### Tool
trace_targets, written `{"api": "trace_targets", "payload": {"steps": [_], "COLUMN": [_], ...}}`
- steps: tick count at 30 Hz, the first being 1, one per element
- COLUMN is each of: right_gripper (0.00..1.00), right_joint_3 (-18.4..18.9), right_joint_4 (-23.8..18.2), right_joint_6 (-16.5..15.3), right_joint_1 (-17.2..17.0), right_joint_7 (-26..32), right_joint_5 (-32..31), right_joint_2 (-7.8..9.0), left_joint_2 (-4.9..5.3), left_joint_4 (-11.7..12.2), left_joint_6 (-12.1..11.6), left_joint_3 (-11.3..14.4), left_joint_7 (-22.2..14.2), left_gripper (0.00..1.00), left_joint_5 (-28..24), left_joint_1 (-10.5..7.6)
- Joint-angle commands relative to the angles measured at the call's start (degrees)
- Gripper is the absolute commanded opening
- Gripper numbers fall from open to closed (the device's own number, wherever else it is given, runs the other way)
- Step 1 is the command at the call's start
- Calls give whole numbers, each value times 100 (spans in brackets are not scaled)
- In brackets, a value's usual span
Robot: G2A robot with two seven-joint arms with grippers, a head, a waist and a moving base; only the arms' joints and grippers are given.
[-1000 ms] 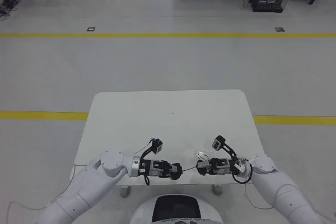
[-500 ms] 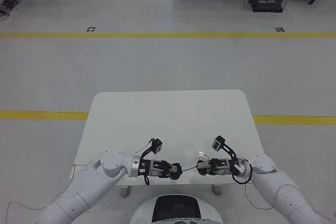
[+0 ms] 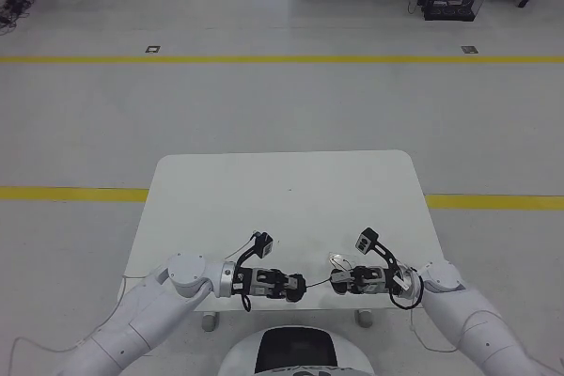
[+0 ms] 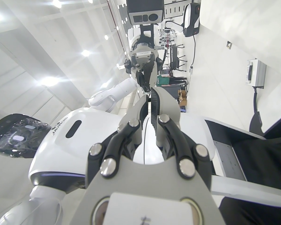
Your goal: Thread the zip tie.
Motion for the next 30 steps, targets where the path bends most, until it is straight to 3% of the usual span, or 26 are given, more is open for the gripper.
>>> {"api": "trace_targets", "payload": {"steps": [1, 10, 15, 26, 30], "right_gripper": [0, 0, 0, 0, 0], "right_joint_3": [20, 120, 137, 135, 158], "right_joint_4": [7, 18, 43, 15, -131], "right_joint_6": [0, 0, 0, 27, 0], "right_joint_1": [-6, -66, -70, -61, -143], "right_joint_7": [0, 0, 0, -122, -382], "right_joint_5": [20, 135, 160, 6, 4], "right_joint_2": [-4, -26, -47, -49, -60], "left_joint_2": [4, 21, 28, 25, -66], "left_joint_4": [-2, 8, 36, 37, -60], "left_joint_6": [12, 48, 262, 262, 406], "left_joint_3": [2, 14, 39, 42, 222], "left_joint_7": [11, 107, 344, 381, 1087], "left_gripper": [100, 100, 100, 100, 100], "left_joint_5": [3, 47, 199, 176, 159], "left_joint_1": [-2, -4, -15, -4, 4]}}
